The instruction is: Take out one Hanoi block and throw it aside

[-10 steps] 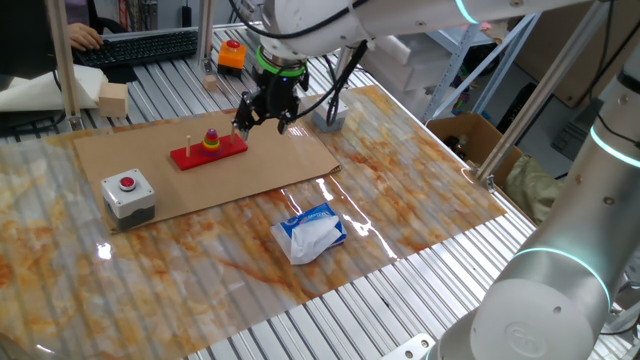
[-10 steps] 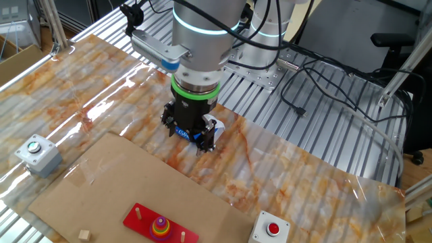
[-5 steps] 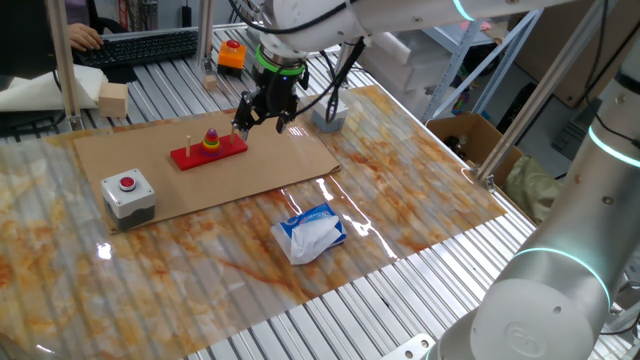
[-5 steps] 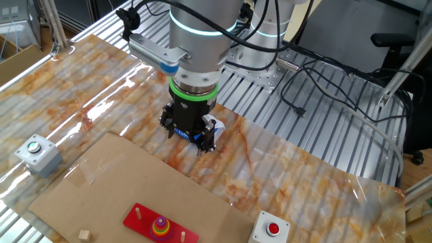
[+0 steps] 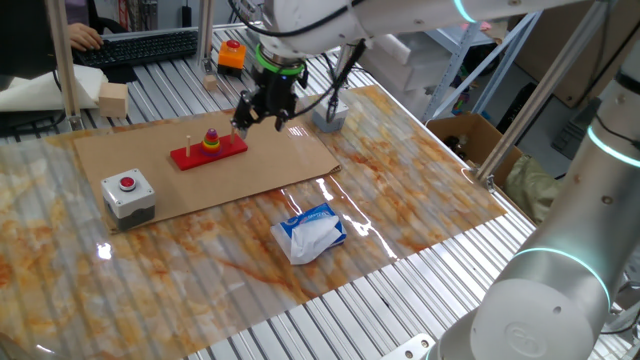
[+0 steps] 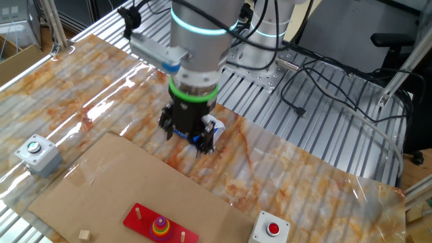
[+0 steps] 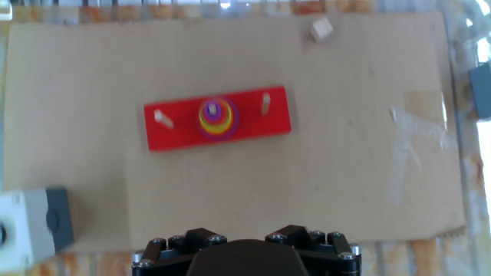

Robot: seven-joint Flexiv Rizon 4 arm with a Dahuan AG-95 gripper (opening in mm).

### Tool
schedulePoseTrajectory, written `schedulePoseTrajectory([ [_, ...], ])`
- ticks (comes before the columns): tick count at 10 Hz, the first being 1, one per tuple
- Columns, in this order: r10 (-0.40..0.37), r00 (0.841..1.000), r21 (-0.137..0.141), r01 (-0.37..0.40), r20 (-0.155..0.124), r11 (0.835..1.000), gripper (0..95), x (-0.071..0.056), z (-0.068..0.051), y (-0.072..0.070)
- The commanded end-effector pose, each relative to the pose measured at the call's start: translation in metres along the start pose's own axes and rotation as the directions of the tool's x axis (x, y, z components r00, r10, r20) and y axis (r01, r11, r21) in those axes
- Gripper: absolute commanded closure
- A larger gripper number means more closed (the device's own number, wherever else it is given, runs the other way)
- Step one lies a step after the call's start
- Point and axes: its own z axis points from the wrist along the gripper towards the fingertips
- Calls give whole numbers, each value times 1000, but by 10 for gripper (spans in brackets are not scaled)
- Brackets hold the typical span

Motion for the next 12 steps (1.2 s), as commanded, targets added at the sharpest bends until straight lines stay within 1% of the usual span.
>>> schedulePoseTrajectory([
  [1, 6, 1000, 1, -6, 7, 1000, 190, -12, 3, 0],
  [2, 11, 1000, 1, -11, 8, 1000, 190, -20, 5, 1],
  [3, 23, 1000, 0, -23, 8, 1000, 190, -24, 7, 3],
  [4, 36, 999, -1, -36, 10, 999, 190, -33, 10, 6],
  [6, 48, 999, -1, -48, 11, 999, 190, -44, 16, 10],
  [7, 51, 999, -2, -51, 16, 999, 190, -51, 21, 13],
  [8, 59, 998, -2, -59, 16, 998, 190, -62, 26, 15],
  [10, 60, 998, -2, -60, 13, 998, 190, -75, 31, 18],
  [12, 70, 997, 2, -70, 16, 998, 190, -88, 42, 22],
])
